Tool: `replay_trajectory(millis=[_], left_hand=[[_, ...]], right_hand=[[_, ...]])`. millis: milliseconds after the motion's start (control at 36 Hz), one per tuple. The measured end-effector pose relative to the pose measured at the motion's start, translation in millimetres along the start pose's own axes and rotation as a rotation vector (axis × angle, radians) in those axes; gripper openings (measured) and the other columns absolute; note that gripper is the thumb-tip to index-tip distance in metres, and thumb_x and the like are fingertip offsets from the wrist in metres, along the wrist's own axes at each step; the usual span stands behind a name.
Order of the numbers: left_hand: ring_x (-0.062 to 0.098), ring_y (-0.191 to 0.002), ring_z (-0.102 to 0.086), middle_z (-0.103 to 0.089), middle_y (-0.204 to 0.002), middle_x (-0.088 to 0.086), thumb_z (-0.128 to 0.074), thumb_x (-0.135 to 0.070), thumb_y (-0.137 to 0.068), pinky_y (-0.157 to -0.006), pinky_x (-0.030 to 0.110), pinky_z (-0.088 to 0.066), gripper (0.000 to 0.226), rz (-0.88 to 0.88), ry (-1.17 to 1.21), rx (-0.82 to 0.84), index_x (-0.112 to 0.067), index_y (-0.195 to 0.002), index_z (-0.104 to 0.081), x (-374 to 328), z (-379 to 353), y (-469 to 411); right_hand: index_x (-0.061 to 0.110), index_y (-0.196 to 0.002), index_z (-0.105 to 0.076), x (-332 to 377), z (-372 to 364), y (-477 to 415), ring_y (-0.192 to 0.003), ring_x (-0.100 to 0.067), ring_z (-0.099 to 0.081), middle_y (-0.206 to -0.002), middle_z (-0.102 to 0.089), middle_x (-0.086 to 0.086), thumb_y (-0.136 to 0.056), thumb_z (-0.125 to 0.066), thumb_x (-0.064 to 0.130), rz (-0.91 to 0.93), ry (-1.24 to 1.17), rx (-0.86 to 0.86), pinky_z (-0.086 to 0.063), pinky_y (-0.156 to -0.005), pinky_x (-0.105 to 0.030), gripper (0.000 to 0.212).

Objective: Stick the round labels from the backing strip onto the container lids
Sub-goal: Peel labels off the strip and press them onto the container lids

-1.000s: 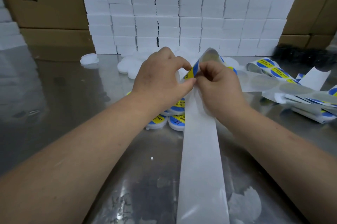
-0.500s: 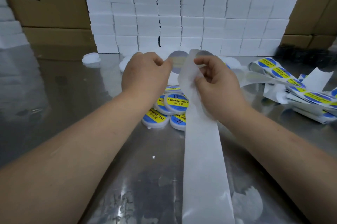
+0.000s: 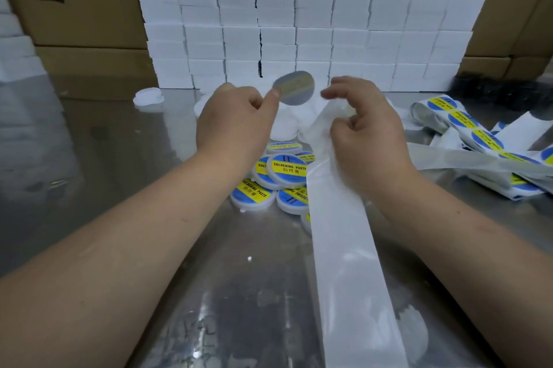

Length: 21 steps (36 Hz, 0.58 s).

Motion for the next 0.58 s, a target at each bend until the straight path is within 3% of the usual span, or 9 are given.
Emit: replay_trajectory(millis=[83,167,250,278,333,417,472,556,583], left_hand=[[0.008,-0.06,-0.039,-0.034,-0.069,-0.008,-0.045,-0.051,-0.09,-0.049,0.023,-0.021,0.049,-0.078,-0.04,-0.024,-0.022,-0.05,-0.04,-8.8,1.3,2.6],[0.014,-0.066,-0.039,-0.034,-0.069,-0.009,-0.047,-0.053,-0.087,-0.051,0.029,-0.019,0.048,-0.111,-0.043,-0.037,-0.023,-0.051,-0.043,-10.9,0.2,3.3],[0.013,-0.072,-0.041,-0.034,-0.07,-0.01,-0.051,-0.056,-0.084,-0.049,0.019,-0.021,0.046,-0.139,-0.055,-0.042,-0.022,-0.053,-0.046,-11.7,-1.6,5.1],[0.012,-0.072,-0.041,-0.034,-0.07,-0.01,-0.052,-0.056,-0.083,-0.05,0.016,-0.021,0.045,-0.152,-0.056,-0.042,-0.022,-0.054,-0.046,-12.3,-1.1,5.2],[0.012,-0.073,-0.041,-0.035,-0.07,-0.01,-0.054,-0.056,-0.081,-0.051,0.016,-0.022,0.044,-0.174,-0.052,-0.041,-0.022,-0.054,-0.046,-13.5,0.3,4.6],[0.012,-0.074,-0.041,-0.034,-0.071,-0.01,-0.057,-0.056,-0.079,-0.052,0.025,-0.023,0.044,-0.198,-0.057,-0.035,-0.021,-0.056,-0.047,-15.4,1.9,3.8],[0.013,-0.076,-0.042,-0.034,-0.072,-0.011,-0.059,-0.057,-0.078,-0.057,0.027,-0.023,0.044,-0.206,-0.074,-0.036,-0.021,-0.056,-0.047,-16.4,2.6,3.4],[0.015,-0.079,-0.044,-0.033,-0.072,-0.012,-0.061,-0.056,-0.076,-0.062,0.026,-0.026,0.044,-0.223,-0.086,-0.034,-0.02,-0.056,-0.046,-18.1,2.8,3.7],[0.015,-0.079,-0.044,-0.032,-0.072,-0.012,-0.062,-0.056,-0.075,-0.062,0.025,-0.025,0.044,-0.224,-0.095,-0.032,-0.021,-0.055,-0.044,-18.5,2.7,3.8]], right_hand=[[0.043,-0.068,-0.057,-6.0,-4.3,0.1,-0.076,-0.003,-0.052,-0.081,-0.055,0.024,-0.074,-0.041,-0.006,-0.077,0.023,0.042,-0.037,-0.068,-0.015,0.052],[0.043,-0.059,-0.054,-13.0,-4.9,0.0,-0.062,0.005,-0.048,-0.068,-0.053,0.026,-0.077,-0.043,-0.001,-0.132,0.038,0.065,-0.033,-0.059,-0.01,0.049],[0.034,-0.059,-0.06,-11.4,0.5,-1.7,-0.067,-0.001,-0.053,-0.068,-0.061,0.019,-0.078,-0.045,0.011,-0.166,-0.017,0.028,-0.037,-0.06,-0.008,0.033],[0.025,-0.061,-0.065,-11.9,1.9,-2.1,-0.069,-0.007,-0.054,-0.068,-0.064,0.009,-0.077,-0.045,0.02,-0.191,-0.047,0.011,-0.038,-0.062,-0.015,0.026],[0.012,-0.066,-0.068,-13.8,4.3,-1.4,-0.072,-0.012,-0.054,-0.073,-0.066,-0.003,-0.073,-0.041,0.036,-0.253,-0.091,-0.015,-0.039,-0.064,-0.027,0.037],[0.024,-0.059,-0.064,-19.8,5.0,-0.1,-0.062,0.002,-0.053,-0.065,-0.066,0.014,-0.08,-0.04,0.05,-0.306,-0.13,-0.021,-0.039,-0.06,-0.014,0.042],[0.02,-0.06,-0.065,-22.8,5.8,-0.2,-0.059,0.0,-0.051,-0.067,-0.067,0.005,-0.088,-0.043,0.048,-0.317,-0.118,-0.036,-0.039,-0.058,-0.014,0.045],[-0.006,-0.08,-0.063,-24.3,6.8,-1.4,-0.067,-0.023,-0.05,-0.088,-0.063,-0.023,-0.088,-0.05,0.037,-0.33,-0.088,-0.047,-0.041,-0.064,-0.032,0.046],[-0.009,-0.085,-0.061,-23.7,6.9,-1.6,-0.065,-0.022,-0.045,-0.088,-0.061,-0.026,-0.086,-0.051,0.034,-0.329,-0.083,-0.047,-0.038,-0.062,-0.031,0.044]])
Point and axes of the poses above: each hand's wrist, its own y-axis away from the middle knuckle, its own z-axis out of the back of the hand, x = y × z, the point moved 7 cm from there along -y, towards the middle knuckle
